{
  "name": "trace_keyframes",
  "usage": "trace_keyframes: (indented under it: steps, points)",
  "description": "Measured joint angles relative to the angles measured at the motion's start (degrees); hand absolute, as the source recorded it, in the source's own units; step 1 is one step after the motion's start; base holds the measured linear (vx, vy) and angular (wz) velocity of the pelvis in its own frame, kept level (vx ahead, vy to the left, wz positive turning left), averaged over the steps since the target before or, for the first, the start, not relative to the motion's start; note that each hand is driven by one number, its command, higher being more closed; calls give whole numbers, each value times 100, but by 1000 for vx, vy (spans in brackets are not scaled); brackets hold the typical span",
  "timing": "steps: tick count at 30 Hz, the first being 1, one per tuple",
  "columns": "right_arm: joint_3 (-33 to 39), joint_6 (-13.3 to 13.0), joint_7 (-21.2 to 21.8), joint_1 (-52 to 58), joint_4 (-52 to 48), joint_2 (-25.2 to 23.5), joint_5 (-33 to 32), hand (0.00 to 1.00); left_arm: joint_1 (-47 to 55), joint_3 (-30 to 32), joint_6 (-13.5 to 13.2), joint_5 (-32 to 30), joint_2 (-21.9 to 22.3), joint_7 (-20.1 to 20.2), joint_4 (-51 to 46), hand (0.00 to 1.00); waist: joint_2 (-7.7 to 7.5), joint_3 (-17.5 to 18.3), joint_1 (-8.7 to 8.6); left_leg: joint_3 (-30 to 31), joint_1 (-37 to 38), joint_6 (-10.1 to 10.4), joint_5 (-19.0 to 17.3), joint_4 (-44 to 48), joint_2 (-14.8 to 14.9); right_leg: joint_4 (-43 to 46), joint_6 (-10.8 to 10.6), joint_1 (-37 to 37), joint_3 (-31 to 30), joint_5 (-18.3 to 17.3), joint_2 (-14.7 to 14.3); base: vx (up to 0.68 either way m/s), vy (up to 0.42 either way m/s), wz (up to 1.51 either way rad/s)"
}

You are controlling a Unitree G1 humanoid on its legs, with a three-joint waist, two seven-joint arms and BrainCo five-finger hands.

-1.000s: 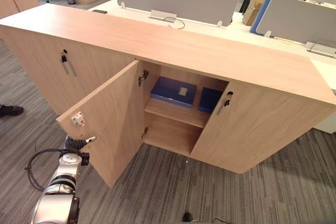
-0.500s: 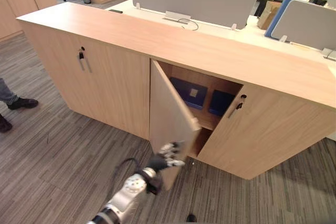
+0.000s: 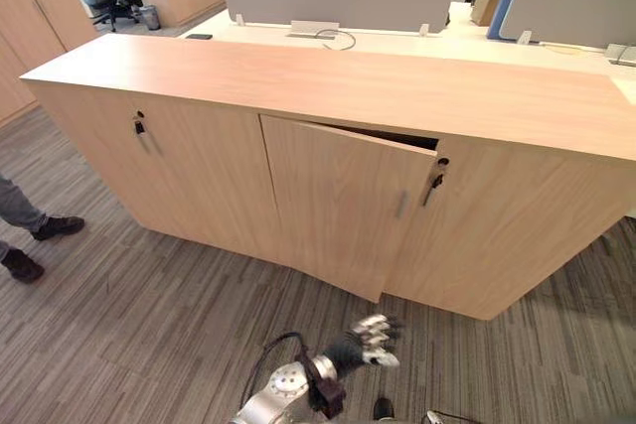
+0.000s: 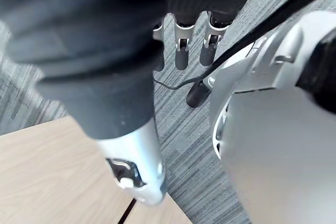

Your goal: Walk over to the cabinet, pick up the folder, carry it to the office cabinet, place the folder inside the office cabinet, then close the office cabinet door

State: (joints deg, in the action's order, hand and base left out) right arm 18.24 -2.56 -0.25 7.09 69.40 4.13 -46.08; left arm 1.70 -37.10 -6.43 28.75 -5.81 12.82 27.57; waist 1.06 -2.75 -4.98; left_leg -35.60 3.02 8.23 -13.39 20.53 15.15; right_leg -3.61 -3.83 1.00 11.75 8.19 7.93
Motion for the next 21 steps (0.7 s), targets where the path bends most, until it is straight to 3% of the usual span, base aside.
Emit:
trace_keyframes:
  steps: [1, 4, 5, 6, 8, 10, 12, 14, 18, 21]
  points:
    - [-4, -10, -7, 0, -2, 5, -1, 0, 7, 242, -23, -176, 29, -106, 225, 0, 14, -26, 37, 171, 1, 57, -35, 124, 33, 42, 0, 5, -80, -59, -91, 13, -32, -69]
    - [74, -156, -106, -84, 23, 15, -1, 0, -61, 1413, -133, -1238, 110, -710, 1407, 0, 37, -226, 138, 1621, -318, -173, 155, 947, 50, 262, 25, 37, -470, -165, -279, 37, -34, -59]
    - [98, -183, -152, -128, 43, 14, 2, 0, -124, 1925, -172, -1480, 136, -953, 1945, 0, -34, -385, 145, 2148, -496, -322, 241, 1303, -90, 282, 28, 23, -609, -169, -195, 37, -1, -52]
    - [121, -187, -177, -167, 67, 22, 3, 0, -146, 2161, -185, -1547, 164, -1056, 2237, 0, -41, -412, 185, 2426, -514, -332, 145, 1314, -229, 280, 27, 23, -719, -172, -168, 25, 138, -60]
    - [299, -198, -251, -224, 200, 6, 15, 0, -55, 3043, -186, -1600, 199, -1436, 3057, 0, -39, -422, 312, 3479, -475, -250, -348, 764, -881, 280, 19, 35, -1126, -178, -111, 36, 205, -70]
    - [295, -194, -248, -288, 232, -14, 42, 0, 43, 3564, -199, -1599, 169, -1574, 3170, 0, 56, -490, 414, 3969, -448, -291, -250, 219, -1140, 289, -21, 33, -1397, -197, -196, -3, 215, -80]
    - [165, -203, -225, -276, 75, -81, 140, 0, 233, 4082, -184, -1599, 150, -1581, 3394, 0, 68, -411, 487, 3605, -212, -453, -333, 14, -1167, 189, -74, -70, -1661, -178, -208, 34, 212, -82]
    - [-186, -210, -181, -273, -5, -79, 219, 0, 364, 4687, -221, -1481, 312, -1574, 3362, 0, 38, -420, 509, 3275, -52, -591, -216, -315, -1238, 675, 15, 105, -1573, -299, -191, 142, 127, -51]
    - [-136, -276, -74, -19, 3, -108, 108, 0, 484, 5069, -284, -1240, 471, -1522, 3512, 0, 16, -194, 462, 3206, 348, -614, 80, -1049, -1384, 322, -27, -77, -1509, -302, -106, 180, 58, -15]
    - [14, -283, -26, 91, 9, -149, 58, 0, 486, 5351, -289, -1045, 528, -1517, 3600, 0, 21, -138, 447, 3194, 628, -595, 102, -1251, -1279, 164, -52, -298, -1446, -320, -220, 187, -1, -5]
